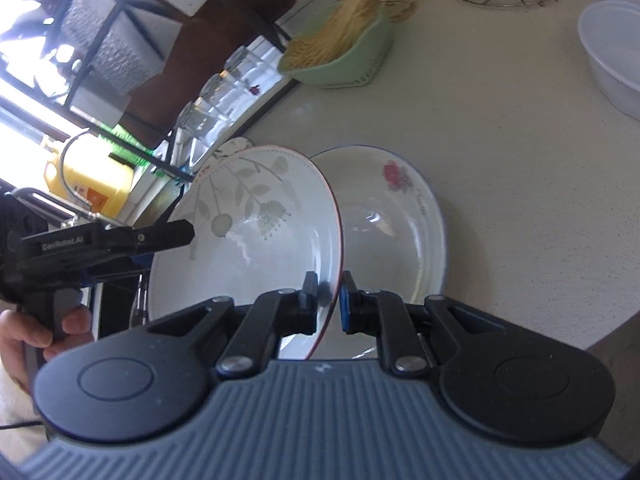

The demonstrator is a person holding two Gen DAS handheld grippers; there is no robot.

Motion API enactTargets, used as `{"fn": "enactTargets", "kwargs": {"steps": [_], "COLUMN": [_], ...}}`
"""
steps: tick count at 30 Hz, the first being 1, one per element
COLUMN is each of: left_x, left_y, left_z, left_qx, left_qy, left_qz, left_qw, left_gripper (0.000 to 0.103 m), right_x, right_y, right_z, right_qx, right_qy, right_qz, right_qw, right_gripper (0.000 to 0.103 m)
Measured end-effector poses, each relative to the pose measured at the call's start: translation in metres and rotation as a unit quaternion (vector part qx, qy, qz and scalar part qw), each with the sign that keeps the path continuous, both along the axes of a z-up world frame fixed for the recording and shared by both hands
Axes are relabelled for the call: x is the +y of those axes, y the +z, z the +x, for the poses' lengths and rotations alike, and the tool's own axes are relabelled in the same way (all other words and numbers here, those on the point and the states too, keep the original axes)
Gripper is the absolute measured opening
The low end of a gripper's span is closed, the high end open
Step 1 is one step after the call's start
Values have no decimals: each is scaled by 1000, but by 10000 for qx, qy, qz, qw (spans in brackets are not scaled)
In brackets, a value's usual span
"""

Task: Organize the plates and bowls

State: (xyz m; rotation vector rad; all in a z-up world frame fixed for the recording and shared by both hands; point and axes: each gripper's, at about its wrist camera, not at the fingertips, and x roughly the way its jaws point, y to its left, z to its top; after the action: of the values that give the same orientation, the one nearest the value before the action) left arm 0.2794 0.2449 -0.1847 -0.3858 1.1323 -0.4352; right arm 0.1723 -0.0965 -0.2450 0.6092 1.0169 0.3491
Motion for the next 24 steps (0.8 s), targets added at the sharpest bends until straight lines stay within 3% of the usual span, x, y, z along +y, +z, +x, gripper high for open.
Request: {"fn": "enactTargets", "kwargs": {"steps": [13, 24], "left_x": [-44, -50], "left_y": [-29, -42], "left_z": [29, 36], "left_qx": [313, 415], "left_qy": [-349, -16], "left_qz": [525, 826], "left_qw": [9975, 9957], "left_gripper": [54, 55], "right_x": [-18, -9], "right_y": [-20, -18], "right_z": [25, 40], "right_qx": [63, 10], "right_qy": [-268, 42], "right_qz": [-349, -689], "right_qw": [9990, 9976], "right_gripper": [17, 17]}}
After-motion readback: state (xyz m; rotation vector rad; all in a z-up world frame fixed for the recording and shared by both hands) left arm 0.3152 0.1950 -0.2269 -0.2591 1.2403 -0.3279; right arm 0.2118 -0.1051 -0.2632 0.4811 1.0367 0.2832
